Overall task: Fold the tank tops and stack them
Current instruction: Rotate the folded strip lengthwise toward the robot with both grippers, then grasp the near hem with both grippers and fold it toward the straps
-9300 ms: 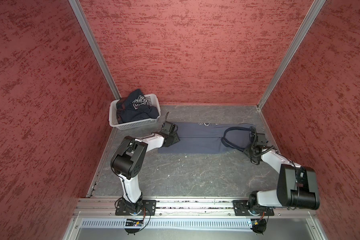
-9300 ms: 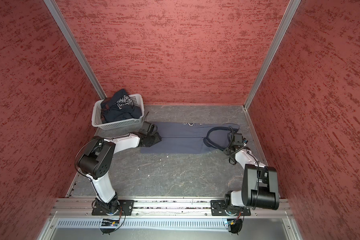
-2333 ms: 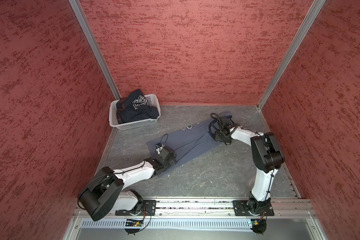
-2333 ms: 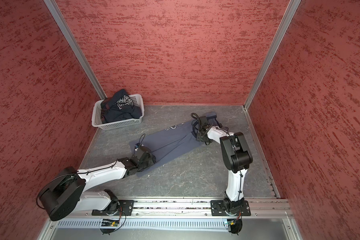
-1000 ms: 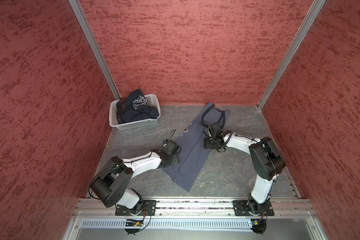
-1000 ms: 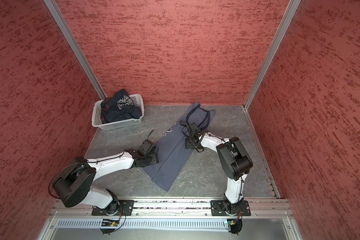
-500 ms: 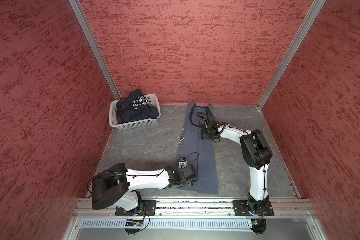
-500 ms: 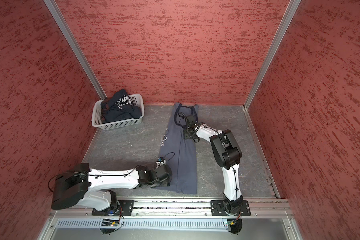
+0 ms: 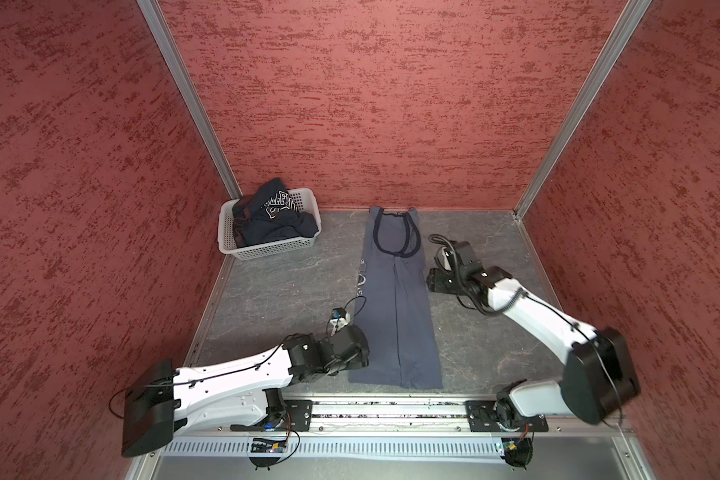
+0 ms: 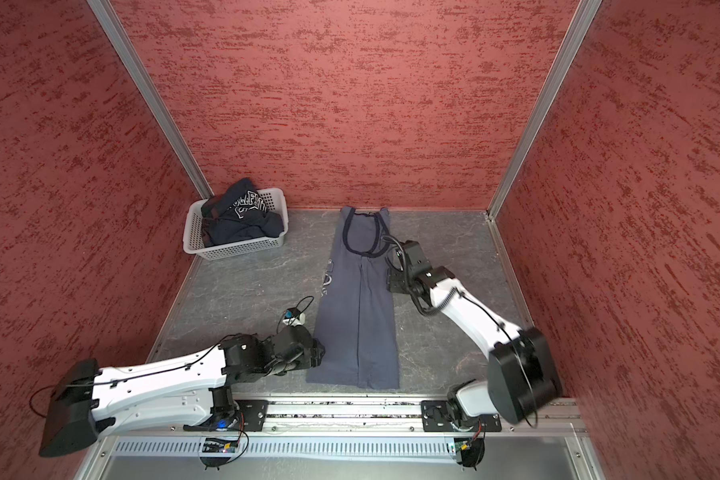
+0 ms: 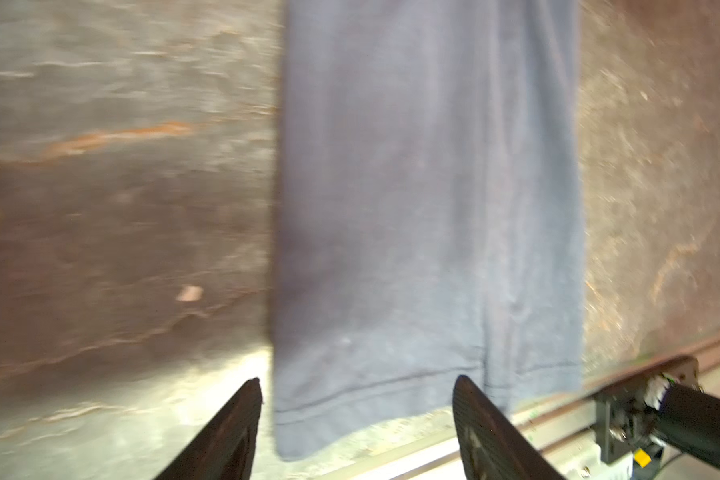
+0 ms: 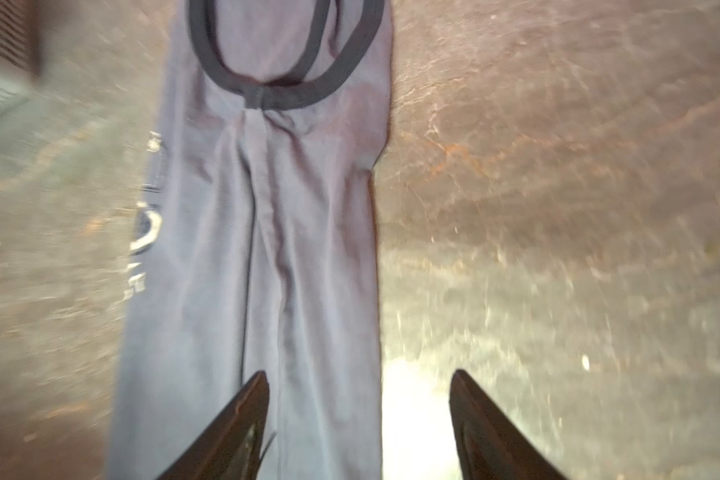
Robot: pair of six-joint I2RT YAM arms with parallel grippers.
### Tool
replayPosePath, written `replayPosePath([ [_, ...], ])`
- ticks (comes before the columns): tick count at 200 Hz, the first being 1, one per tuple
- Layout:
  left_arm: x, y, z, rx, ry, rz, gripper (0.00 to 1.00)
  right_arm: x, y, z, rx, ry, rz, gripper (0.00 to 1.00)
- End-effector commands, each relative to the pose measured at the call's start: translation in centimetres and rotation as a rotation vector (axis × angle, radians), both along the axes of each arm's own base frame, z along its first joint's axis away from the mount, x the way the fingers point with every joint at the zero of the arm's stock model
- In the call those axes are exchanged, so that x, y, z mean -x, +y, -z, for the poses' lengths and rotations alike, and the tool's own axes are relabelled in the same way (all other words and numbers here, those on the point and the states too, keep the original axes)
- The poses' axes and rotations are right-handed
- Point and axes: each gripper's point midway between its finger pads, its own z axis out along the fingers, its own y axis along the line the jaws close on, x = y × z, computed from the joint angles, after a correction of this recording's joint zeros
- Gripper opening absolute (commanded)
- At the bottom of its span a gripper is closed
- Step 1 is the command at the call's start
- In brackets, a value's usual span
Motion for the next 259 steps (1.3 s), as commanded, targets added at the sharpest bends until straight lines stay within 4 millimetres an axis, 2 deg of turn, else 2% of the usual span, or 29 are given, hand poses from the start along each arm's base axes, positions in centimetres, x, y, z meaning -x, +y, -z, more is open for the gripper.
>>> replayPosePath([
  [1, 1.5, 1.9, 2.1, -0.001, 0.116, -0.013, 0.72, 5.8, 0.5, 2.6, -0.110, 0.159, 0.013, 0.67],
  [36, 2.7, 1.6, 2.7, 0.025, 0.186, 0.017, 0.70, 12.9, 1.0, 5.0, -0.209, 0.296, 0.041, 0.62],
  [60, 3.5, 1.2, 3.7, 0.034, 0.236, 0.035, 0.67, 16.7, 1.8, 6.7, -0.308, 0.375, 0.065, 0.57],
  [124, 3.7, -0.3, 5.2, 0.061, 0.279, 0.062, 0.64, 22.7, 1.9, 10.3, -0.368, 0.525, 0.090, 0.49],
  [153, 3.8, -0.6, 5.8, 0.054, 0.292, 0.078, 0.60, 23.4, 2.2, 11.2, -0.369, 0.547, 0.083, 0.46],
  [192, 4.0, -0.4, 5.7, 0.013, 0.274, 0.087, 0.48, 22.9, 3.1, 11.4, -0.360, 0.543, 0.059, 0.33],
  [234, 4.0, -1.5, 5.1, 0.056, 0.254, 0.124, 0.34, 21.9, 3.8, 10.4, -0.317, 0.514, 0.036, 0.16],
  [259, 3.5, -2.2, 4.5, 0.075, 0.233, 0.127, 0.22, 21.2, 4.2, 9.7, -0.331, 0.487, 0.044, 0.10],
])
